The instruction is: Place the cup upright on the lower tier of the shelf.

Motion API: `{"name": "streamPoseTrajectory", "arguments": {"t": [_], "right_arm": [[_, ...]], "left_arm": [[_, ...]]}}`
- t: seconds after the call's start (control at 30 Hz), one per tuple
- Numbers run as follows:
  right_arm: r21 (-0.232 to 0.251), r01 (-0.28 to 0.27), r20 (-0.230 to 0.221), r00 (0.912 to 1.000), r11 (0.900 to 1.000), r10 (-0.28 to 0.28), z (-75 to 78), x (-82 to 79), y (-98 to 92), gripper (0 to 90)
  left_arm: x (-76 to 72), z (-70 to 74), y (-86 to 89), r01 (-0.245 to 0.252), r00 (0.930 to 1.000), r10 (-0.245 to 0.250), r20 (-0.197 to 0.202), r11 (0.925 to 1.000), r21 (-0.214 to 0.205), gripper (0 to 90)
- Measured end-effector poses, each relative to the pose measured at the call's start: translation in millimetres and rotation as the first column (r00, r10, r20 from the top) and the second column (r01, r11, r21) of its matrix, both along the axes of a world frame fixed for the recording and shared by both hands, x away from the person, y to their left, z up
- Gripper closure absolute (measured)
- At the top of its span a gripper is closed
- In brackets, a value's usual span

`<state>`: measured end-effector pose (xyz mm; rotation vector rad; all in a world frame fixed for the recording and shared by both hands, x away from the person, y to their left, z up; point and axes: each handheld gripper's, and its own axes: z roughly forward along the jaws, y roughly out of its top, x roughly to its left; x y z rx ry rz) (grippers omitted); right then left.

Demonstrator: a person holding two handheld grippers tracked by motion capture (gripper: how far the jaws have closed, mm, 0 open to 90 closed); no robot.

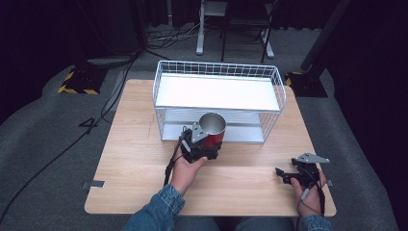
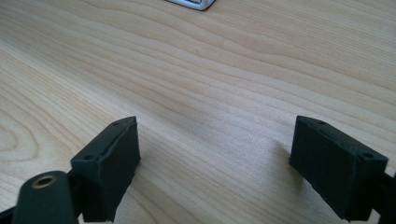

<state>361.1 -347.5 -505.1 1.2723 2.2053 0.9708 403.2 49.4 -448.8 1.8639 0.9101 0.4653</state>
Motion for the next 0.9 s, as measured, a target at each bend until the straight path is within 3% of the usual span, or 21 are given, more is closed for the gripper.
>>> {"name": "streamPoseTrajectory", "arguments": {"t": [0.47,0.63,0.9], "right_arm": [[0.003,0.002,-0.005,1.0000,1.0000,-0.002,0.0,0.2,-0.1,15.9],[0.003,0.002,-0.005,1.0000,1.0000,-0.002,0.0,0.2,-0.1,15.8],[0.003,0.002,-0.005,1.0000,1.0000,-0.002,0.0,0.2,-0.1,15.8]], "left_arm": [[30.5,-12.6,-4.7,-0.054,0.9985,0.054,0.003,0.9986,0.000,15.5],[43.2,-15.3,-9.5,-0.072,0.9963,0.071,0.049,0.9973,0.017,15.5],[66.8,-27.0,-11.4,-0.099,0.9945,0.100,0.030,0.9941,-0.044,15.5]]}}
